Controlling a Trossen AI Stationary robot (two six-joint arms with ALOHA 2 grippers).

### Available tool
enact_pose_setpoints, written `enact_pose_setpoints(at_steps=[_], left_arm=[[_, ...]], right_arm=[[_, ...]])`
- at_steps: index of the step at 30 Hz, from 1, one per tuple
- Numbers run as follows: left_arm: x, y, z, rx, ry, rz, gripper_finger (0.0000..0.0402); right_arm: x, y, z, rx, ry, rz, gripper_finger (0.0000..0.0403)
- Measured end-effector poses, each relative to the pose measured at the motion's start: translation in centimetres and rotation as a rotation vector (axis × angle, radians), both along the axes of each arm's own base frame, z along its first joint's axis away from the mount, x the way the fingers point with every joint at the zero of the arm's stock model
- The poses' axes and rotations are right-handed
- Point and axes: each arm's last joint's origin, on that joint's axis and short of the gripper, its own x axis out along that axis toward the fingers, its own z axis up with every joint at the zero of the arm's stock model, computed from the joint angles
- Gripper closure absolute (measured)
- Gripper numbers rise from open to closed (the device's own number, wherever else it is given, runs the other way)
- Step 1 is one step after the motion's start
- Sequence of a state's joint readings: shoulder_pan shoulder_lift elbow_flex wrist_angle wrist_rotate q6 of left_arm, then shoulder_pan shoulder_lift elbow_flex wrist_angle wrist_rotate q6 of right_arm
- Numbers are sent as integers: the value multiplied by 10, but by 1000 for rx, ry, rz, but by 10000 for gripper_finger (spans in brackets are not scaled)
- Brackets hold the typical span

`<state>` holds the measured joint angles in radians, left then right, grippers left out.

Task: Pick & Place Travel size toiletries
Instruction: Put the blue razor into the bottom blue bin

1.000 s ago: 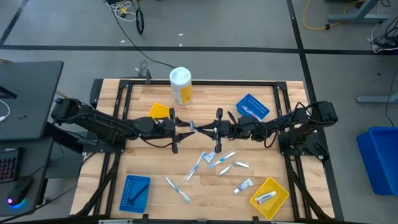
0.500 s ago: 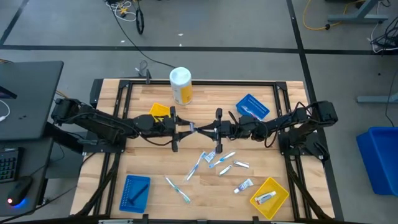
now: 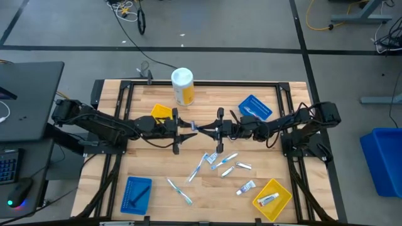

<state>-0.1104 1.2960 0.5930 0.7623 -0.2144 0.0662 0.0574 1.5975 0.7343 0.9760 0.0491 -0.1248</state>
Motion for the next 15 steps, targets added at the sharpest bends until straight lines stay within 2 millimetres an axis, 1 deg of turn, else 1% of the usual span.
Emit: enact_pose_setpoints(at_steps=[3, 7, 11, 15], left_arm=[[0, 2, 0, -6, -1, 7, 244], [0, 2, 0, -16, -1, 8, 232], [0, 2, 0, 5, -1, 12, 228], [0, 2, 2, 23, -12, 9, 238]], right_arm=[[7, 1, -2, -2, 7, 31, 353], [17, 2, -5, -15, 17, 22, 353], [18, 2, -6, -28, 18, 21, 353], [17, 2, -3, -43, -17, 19, 353]])
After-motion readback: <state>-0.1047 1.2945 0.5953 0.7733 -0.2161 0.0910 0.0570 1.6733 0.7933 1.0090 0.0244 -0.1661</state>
